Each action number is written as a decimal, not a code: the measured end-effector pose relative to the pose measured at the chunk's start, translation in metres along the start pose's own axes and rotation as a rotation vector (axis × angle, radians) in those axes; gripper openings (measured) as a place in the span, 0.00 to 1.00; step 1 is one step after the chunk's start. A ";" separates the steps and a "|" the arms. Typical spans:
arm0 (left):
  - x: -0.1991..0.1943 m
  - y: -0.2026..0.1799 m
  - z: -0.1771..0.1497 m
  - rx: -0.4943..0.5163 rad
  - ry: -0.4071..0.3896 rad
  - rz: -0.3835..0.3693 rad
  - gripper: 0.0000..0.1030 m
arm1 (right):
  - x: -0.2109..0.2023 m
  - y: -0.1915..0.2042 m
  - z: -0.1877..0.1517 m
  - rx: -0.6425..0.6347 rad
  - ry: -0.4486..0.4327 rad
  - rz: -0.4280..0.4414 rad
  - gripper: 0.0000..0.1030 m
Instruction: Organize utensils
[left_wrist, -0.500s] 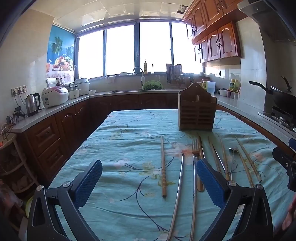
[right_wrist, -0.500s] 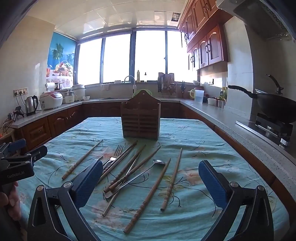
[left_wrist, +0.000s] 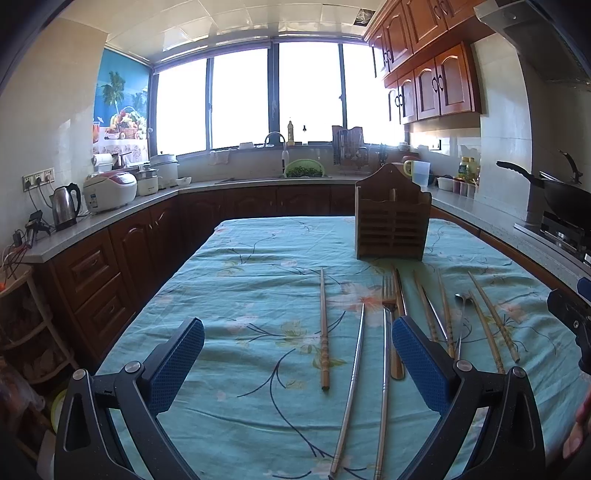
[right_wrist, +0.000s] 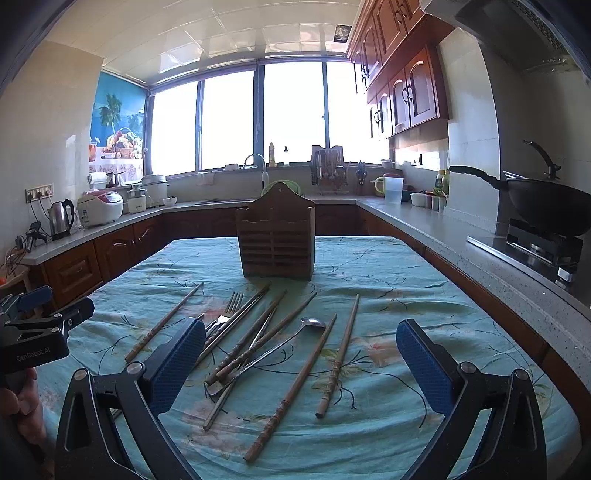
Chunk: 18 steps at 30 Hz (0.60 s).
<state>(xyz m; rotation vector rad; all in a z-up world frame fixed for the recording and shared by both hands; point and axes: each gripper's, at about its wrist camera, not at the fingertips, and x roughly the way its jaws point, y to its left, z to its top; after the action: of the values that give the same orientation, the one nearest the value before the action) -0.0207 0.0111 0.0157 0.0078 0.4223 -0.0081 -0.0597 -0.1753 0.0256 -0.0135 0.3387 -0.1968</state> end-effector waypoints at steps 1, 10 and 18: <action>0.001 0.001 0.001 0.000 0.002 0.001 0.99 | 0.000 0.000 0.000 0.000 0.001 0.000 1.00; 0.001 -0.006 -0.004 0.007 -0.001 0.009 0.99 | 0.002 -0.003 -0.002 0.018 0.001 0.014 1.00; 0.002 -0.007 -0.004 0.008 -0.001 0.007 0.99 | 0.002 -0.007 -0.002 0.036 -0.001 0.023 1.00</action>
<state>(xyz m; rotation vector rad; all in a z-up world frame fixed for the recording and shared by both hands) -0.0205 0.0042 0.0108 0.0175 0.4211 -0.0027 -0.0604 -0.1823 0.0230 0.0253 0.3340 -0.1798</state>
